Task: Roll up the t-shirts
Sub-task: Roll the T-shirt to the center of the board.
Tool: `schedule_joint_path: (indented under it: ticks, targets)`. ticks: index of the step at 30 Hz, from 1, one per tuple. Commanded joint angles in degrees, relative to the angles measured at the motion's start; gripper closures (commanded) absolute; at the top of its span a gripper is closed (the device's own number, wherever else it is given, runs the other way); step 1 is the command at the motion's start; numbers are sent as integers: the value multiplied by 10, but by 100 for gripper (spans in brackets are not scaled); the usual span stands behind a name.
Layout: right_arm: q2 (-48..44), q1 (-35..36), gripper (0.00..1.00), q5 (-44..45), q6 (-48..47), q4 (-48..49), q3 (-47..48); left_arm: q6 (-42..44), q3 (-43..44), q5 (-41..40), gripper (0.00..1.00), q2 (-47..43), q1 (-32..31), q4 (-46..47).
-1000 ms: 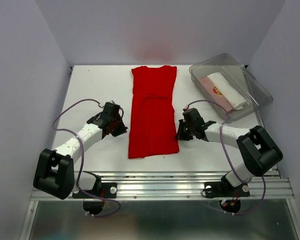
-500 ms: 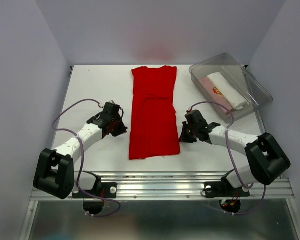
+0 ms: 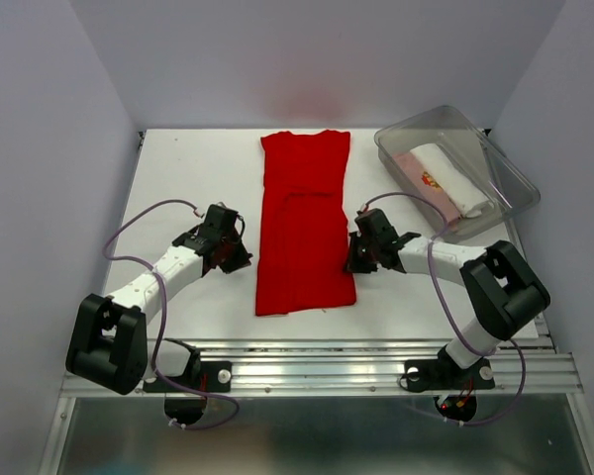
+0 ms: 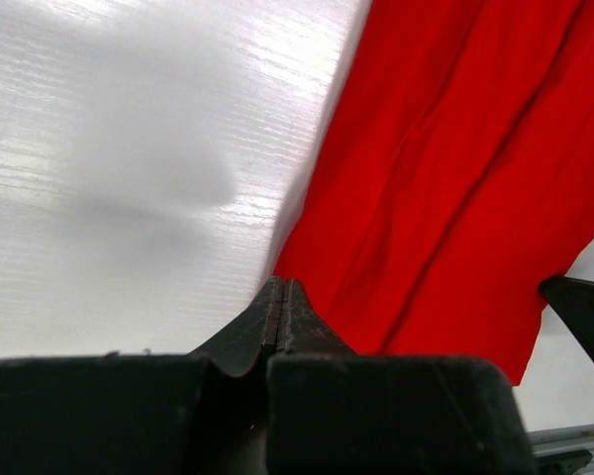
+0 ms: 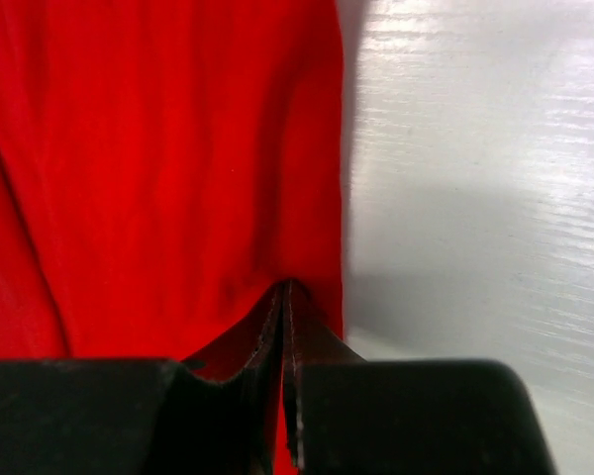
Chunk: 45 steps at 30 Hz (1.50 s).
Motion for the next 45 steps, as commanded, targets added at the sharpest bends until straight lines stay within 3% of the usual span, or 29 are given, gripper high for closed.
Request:
schedule_joint_path:
  ticks: [1,5,11,15,19,22,23,31,38,45]
  targets:
    - [-1,23,93,-11,0,5,-41,-7,-8,-8,97,-22,0,0]
    - [-32,30,93,-4,22,-3,-83,7,-7,6,83,-34,-3,4]
    - [-80,30,93,7,31,-41,-93,11,-27,38,79,-48,-13,-23]
    - [-139,30,91,60,41,-84,-75,-2,-47,47,65,-63,-26,-44]
    - [-193,30,74,98,58,-113,-67,-31,-67,52,55,-83,-43,-63]
    - [-227,30,61,79,75,-131,-73,-77,-92,71,55,-109,-62,-71]
    - [-229,30,57,66,86,-130,-83,-86,-109,77,49,-116,-75,-71]
    - [-265,30,45,-7,147,-112,-150,-147,-163,78,48,-182,-100,-99]
    - [-259,30,44,-42,146,-88,-165,-153,-186,87,48,-168,-107,-74]
    - [-230,30,47,-97,131,-54,-183,-152,-201,112,54,-152,-108,-39]
